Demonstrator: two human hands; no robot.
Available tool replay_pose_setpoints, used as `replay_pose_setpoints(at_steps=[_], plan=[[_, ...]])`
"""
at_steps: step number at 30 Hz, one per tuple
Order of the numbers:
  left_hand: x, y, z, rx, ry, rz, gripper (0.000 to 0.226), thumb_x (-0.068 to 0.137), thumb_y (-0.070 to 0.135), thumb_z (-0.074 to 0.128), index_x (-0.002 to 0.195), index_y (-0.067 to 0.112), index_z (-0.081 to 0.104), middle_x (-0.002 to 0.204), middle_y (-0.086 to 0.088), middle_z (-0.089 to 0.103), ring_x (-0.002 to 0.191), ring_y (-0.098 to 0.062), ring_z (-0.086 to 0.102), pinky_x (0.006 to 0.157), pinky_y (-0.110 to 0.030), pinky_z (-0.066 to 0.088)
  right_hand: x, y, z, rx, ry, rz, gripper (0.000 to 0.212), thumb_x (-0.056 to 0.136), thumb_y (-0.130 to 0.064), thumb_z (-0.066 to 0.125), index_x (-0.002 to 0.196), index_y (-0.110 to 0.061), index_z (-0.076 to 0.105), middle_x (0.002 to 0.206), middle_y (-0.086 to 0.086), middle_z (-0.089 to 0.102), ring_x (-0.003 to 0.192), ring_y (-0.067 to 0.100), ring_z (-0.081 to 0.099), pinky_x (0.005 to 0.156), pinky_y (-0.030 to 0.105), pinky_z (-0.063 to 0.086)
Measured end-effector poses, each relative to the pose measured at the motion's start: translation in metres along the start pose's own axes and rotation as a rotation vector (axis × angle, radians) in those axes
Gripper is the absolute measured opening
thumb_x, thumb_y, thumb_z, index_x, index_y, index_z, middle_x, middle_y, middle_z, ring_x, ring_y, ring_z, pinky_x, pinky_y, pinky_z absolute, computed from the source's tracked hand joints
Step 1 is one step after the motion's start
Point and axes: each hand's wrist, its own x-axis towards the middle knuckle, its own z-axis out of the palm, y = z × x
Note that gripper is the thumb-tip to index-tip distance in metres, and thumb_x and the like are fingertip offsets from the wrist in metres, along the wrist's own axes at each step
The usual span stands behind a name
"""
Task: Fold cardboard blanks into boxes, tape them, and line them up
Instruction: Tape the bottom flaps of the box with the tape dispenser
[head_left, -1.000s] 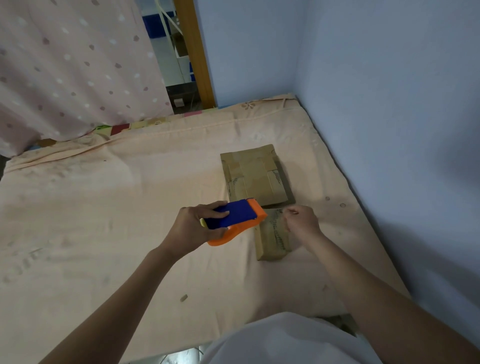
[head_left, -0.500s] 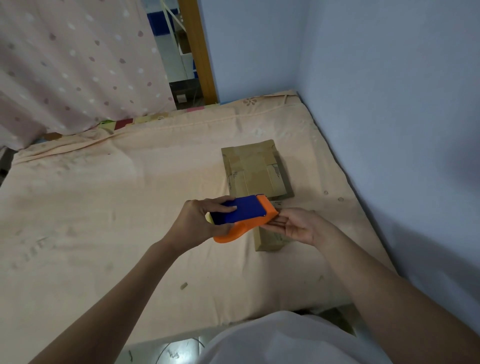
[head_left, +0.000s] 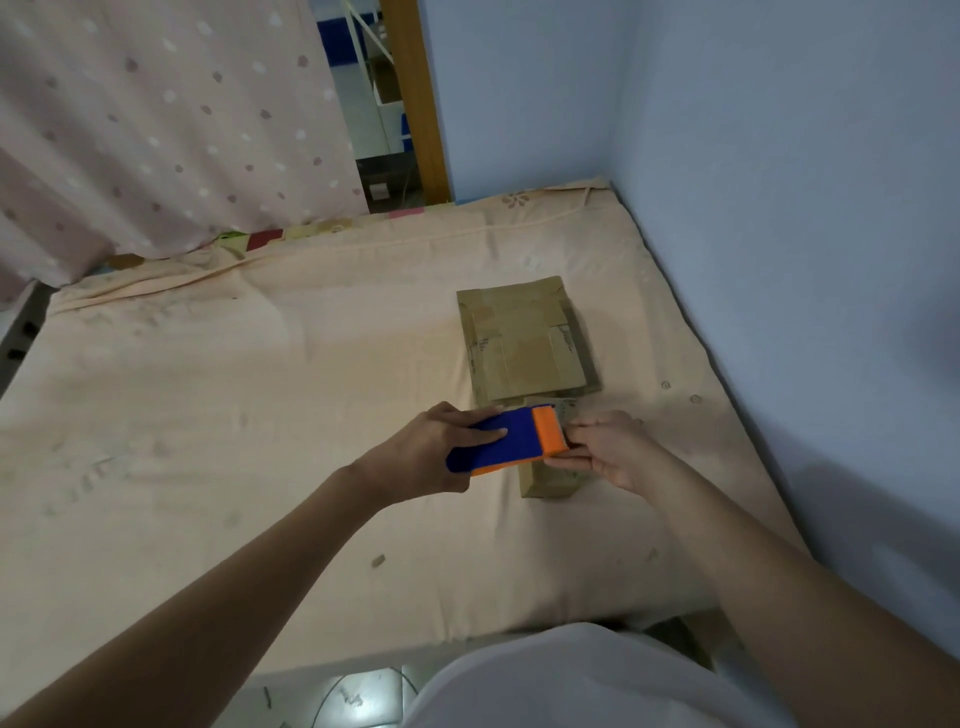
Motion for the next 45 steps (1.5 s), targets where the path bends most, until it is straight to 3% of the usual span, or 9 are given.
replay_pose_setpoints(at_steps=[4,8,15,19,23,30,36,41,45], plan=[[0.001,-0.006,0.005,0.009,-0.004,0.044,0.066,0.081,0.011,0.073,0.143,0.023,0.052,0.154,0.004,0.042,0.112,-0.022,0.047,0.088,-0.020,0.037,0.005,0.006,-0.002,-0.056,0.067,-0.016,0.023,0.098,0.004,0.055,0.120,0.007,0.057,0.109,0.026,0.067,0.094,0.034,0.072,0.080,0.046,0.061],[0.004,-0.009,0.004,-0.006,-0.033,0.055,0.064,0.086,0.013,0.068,0.146,0.023,0.048,0.156,0.002,0.038,0.116,-0.020,0.041,0.092,-0.023,0.037,0.002,0.002,-0.001,-0.121,0.076,0.010,0.013,0.097,0.002,0.058,0.110,0.003,0.061,0.101,0.023,0.069,0.091,0.033,0.072,0.087,0.047,0.060],[0.011,-0.016,-0.004,0.023,-0.082,0.109,0.062,0.082,0.020,0.075,0.141,0.022,0.055,0.151,0.001,0.047,0.105,-0.021,0.054,0.085,-0.019,0.039,0.009,0.010,-0.004,-0.158,0.104,0.049,0.021,0.095,0.009,0.056,0.116,0.009,0.058,0.092,0.023,0.072,0.073,0.031,0.075,0.059,0.033,0.060],[0.018,-0.016,0.003,0.008,-0.114,0.118,0.063,0.081,0.023,0.076,0.141,0.025,0.056,0.150,0.003,0.049,0.101,-0.007,0.046,0.083,-0.003,0.027,0.014,0.026,-0.012,-0.175,0.207,0.061,0.009,0.094,0.008,0.058,0.093,0.009,0.067,0.093,0.025,0.073,0.076,0.033,0.075,0.073,0.041,0.063],[0.015,-0.017,0.004,0.002,-0.138,0.124,0.065,0.081,0.023,0.076,0.142,0.028,0.054,0.151,0.006,0.046,0.102,-0.004,0.041,0.086,-0.013,0.036,0.019,0.032,-0.017,-0.203,0.240,0.028,0.013,0.091,0.002,0.066,0.078,0.002,0.070,0.083,0.020,0.074,0.079,0.032,0.075,0.084,0.051,0.060],[0.017,-0.016,0.009,-0.001,-0.152,0.076,0.063,0.083,0.024,0.074,0.143,0.026,0.053,0.153,0.005,0.043,0.111,-0.012,0.048,0.088,-0.015,0.038,0.013,0.027,-0.011,-0.226,0.244,0.033,0.010,0.095,-0.001,0.063,0.086,0.000,0.068,0.095,0.020,0.072,0.072,0.025,0.073,0.054,0.029,0.057],[0.020,-0.012,0.004,-0.061,-0.068,0.018,0.057,0.083,0.024,0.077,0.137,0.024,0.060,0.149,0.003,0.049,0.111,-0.019,0.058,0.090,-0.018,0.042,0.008,0.014,-0.011,-0.050,0.118,0.030,0.018,0.098,0.004,0.056,0.112,0.013,0.062,0.105,0.029,0.069,0.079,0.031,0.071,0.061,0.035,0.061],[0.014,-0.016,-0.007,-0.104,0.018,0.017,0.056,0.081,0.016,0.079,0.134,0.022,0.062,0.147,0.001,0.051,0.109,-0.019,0.059,0.086,-0.009,0.040,0.003,0.002,-0.009,0.099,0.014,0.057,0.016,0.098,-0.001,0.058,0.111,0.008,0.061,0.102,0.028,0.071,0.088,0.035,0.074,0.067,0.041,0.061],[0.010,-0.015,-0.005,-0.065,-0.022,0.051,0.057,0.084,0.020,0.077,0.138,0.022,0.059,0.149,-0.002,0.049,0.108,-0.023,0.056,0.090,-0.031,0.050,0.001,0.003,-0.009,0.046,0.015,0.030,0.008,0.096,0.002,0.060,0.103,0.005,0.062,0.098,0.026,0.071,0.089,0.036,0.073,0.076,0.045,0.061]])
